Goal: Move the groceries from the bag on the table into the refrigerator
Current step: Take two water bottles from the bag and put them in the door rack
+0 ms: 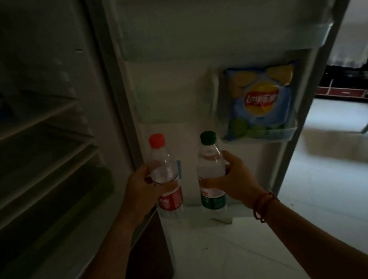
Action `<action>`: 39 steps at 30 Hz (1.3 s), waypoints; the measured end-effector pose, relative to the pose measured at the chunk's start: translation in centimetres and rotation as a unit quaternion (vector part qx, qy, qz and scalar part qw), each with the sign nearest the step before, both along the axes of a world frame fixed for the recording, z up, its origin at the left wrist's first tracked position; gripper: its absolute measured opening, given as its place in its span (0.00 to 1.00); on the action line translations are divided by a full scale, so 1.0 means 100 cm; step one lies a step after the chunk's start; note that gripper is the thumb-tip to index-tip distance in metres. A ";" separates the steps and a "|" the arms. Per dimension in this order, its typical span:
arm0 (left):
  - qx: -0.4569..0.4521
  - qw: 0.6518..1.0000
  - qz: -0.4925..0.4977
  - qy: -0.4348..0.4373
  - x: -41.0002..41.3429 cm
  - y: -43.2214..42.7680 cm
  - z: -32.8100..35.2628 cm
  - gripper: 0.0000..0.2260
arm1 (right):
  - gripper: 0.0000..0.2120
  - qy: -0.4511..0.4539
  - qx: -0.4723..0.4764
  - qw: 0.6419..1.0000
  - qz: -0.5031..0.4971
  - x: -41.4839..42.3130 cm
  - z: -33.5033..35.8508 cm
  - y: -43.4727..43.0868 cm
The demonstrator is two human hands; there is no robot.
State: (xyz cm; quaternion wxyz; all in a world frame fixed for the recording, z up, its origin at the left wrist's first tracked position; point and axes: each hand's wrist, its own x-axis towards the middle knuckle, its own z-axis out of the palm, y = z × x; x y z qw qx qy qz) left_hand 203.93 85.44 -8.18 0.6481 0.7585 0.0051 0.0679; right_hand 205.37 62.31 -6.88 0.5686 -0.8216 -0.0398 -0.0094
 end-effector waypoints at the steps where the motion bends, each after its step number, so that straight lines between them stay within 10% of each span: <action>1: 0.002 1.000 0.000 -0.002 0.002 -0.003 -0.001 0.25 | 0.28 0.002 0.003 1.000 -0.003 0.001 -0.002 -0.004; 39: 0.019 0.998 -0.021 0.051 0.095 -0.042 -0.098 0.34 | 0.32 0.000 -0.054 0.999 -0.009 0.083 -0.107 -0.014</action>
